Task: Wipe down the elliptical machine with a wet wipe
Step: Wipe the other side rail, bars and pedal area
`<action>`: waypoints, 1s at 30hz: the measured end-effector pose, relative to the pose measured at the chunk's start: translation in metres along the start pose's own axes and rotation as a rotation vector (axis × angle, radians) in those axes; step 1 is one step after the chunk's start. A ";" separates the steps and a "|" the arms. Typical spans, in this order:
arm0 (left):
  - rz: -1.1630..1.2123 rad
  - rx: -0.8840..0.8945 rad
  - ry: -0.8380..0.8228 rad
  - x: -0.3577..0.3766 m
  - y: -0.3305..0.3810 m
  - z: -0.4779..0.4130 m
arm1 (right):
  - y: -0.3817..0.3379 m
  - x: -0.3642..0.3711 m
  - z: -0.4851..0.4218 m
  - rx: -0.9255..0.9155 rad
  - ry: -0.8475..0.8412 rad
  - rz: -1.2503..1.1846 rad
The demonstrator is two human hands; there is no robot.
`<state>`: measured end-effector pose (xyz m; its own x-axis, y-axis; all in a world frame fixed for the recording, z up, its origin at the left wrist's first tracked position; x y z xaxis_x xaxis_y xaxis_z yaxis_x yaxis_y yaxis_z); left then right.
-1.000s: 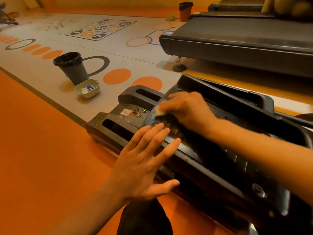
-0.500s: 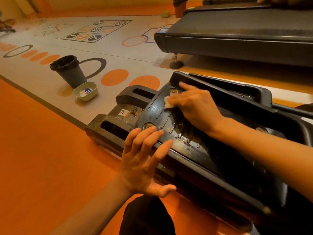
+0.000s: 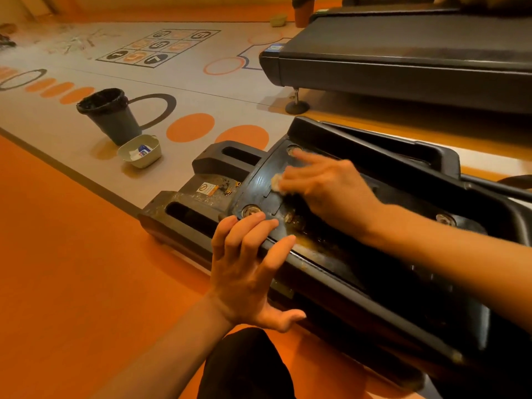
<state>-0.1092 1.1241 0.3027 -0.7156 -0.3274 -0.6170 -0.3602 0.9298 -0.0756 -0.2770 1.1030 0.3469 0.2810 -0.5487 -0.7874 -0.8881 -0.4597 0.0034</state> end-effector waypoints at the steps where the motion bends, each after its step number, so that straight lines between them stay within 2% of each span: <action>1: -0.001 0.000 0.003 0.001 0.000 0.001 | -0.013 0.000 0.005 -0.050 0.000 -0.034; 4: -0.013 0.015 -0.001 0.000 -0.001 0.002 | -0.011 -0.002 0.009 -0.126 -0.013 -0.033; 9: -0.023 0.029 -0.042 -0.003 0.000 0.001 | 0.044 -0.001 -0.013 0.033 -0.085 0.208; 13: -0.061 0.033 -0.079 -0.004 0.002 0.000 | 0.056 0.008 -0.015 0.143 -0.115 0.276; 18: -0.143 0.052 -0.204 -0.013 -0.002 -0.003 | 0.048 -0.004 0.008 0.197 -0.052 0.237; 23: -0.171 -0.051 -0.320 -0.024 -0.003 -0.020 | 0.046 -0.016 0.027 0.288 -0.046 0.127; 26: -0.182 -0.150 -0.335 -0.025 -0.014 -0.037 | 0.052 -0.015 0.012 0.351 0.002 -0.045; 30: -0.184 -0.211 -0.286 -0.023 -0.016 -0.040 | 0.021 -0.009 0.014 0.271 0.011 -0.089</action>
<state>-0.1110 1.1099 0.3490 -0.4433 -0.3973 -0.8035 -0.6030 0.7954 -0.0606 -0.3033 1.1082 0.3459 0.3651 -0.5231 -0.7702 -0.9242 -0.3036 -0.2319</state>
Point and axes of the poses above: each hand's wrist, its own z-axis away from the middle knuckle, its own x-axis out of the palm, y = z × x, the point moved 5 cm from there along -z, towards the middle knuckle, and after that the axes turned 2 degrees about z, right-handed, at the moved point
